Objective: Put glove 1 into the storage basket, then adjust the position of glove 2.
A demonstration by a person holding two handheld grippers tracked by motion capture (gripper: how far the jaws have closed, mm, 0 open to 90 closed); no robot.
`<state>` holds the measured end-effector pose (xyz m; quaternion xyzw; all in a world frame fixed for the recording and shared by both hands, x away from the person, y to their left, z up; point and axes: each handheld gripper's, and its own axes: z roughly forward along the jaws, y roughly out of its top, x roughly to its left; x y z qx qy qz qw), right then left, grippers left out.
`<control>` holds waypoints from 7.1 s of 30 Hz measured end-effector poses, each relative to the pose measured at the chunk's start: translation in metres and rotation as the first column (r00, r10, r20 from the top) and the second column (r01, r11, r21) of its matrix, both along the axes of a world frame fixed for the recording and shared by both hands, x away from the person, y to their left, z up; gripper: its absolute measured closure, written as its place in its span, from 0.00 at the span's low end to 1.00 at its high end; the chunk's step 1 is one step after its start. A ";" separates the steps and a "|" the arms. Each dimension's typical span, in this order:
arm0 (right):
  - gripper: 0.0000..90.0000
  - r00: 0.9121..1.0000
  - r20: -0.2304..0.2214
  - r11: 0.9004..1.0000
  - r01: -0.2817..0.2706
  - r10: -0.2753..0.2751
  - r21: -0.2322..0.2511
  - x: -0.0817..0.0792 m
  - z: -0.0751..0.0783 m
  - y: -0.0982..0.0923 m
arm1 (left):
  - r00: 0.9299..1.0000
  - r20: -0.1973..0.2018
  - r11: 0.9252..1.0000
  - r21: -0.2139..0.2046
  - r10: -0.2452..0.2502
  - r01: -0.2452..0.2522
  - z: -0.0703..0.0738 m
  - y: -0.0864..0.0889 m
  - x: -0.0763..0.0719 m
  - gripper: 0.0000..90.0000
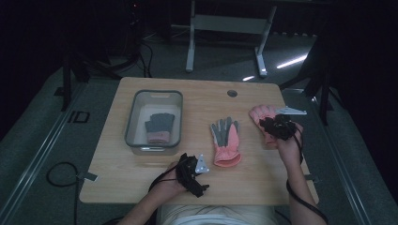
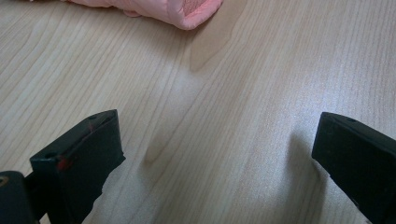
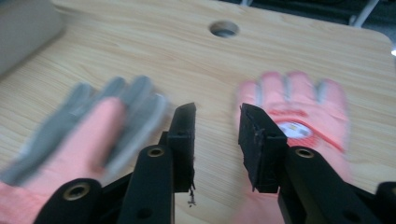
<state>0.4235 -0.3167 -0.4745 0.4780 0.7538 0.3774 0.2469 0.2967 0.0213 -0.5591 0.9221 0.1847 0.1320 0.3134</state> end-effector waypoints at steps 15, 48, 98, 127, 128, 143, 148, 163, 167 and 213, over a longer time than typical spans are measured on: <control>0.57 0.999 -0.033 0.993 0.030 -0.034 -0.115 0.046 -0.010 -0.039 | 1.000 -0.007 1.000 0.004 -0.009 0.009 -0.001 0.000 -0.001 0.01; 0.96 0.984 -0.110 0.986 0.125 -0.137 -0.113 0.027 0.008 -0.024 | 1.000 -0.005 1.000 -0.007 -0.006 0.006 -0.001 0.004 0.002 0.01; 0.80 0.965 -0.200 0.983 0.154 -0.172 -0.102 -0.026 -0.050 -0.012 | 1.000 0.017 1.000 -0.008 -0.009 0.009 -0.001 0.005 0.001 0.01; 0.83 0.990 -0.141 0.980 -0.030 0.002 -0.195 -0.022 -0.055 -0.024 | 1.000 0.015 1.000 -0.011 -0.016 0.016 0.001 0.005 0.000 0.01; 0.87 0.990 -0.142 0.979 -0.027 -0.002 -0.203 -0.022 -0.055 -0.021 | 1.000 0.015 1.000 -0.013 -0.014 0.014 0.001 0.005 0.000 0.01; 0.96 0.994 -0.044 0.988 0.092 -0.098 -0.126 -0.032 -0.004 -0.009 | 1.000 0.021 1.000 -0.005 -0.022 0.023 0.001 0.004 0.000 0.01; 0.96 0.996 -0.006 0.990 0.084 -0.085 -0.117 -0.032 0.019 0.000 | 0.999 0.022 1.000 -0.002 -0.024 0.024 0.001 0.004 -0.001 0.01; 0.96 0.997 0.066 0.990 -0.039 0.048 -0.133 -0.048 0.073 0.079 | 1.000 0.025 1.000 -0.005 -0.018 0.018 0.001 0.004 0.000 0.01; 0.96 0.994 0.060 0.986 -0.077 0.087 -0.145 -0.052 0.072 0.098 | 0.999 0.025 1.000 -0.002 -0.022 0.022 0.002 0.004 0.000 0.01; 0.64 0.991 -0.066 0.992 -0.117 0.114 -0.053 -0.035 0.006 0.130 | 0.999 0.043 0.999 -0.046 -0.023 0.025 0.007 0.009 -0.001 0.01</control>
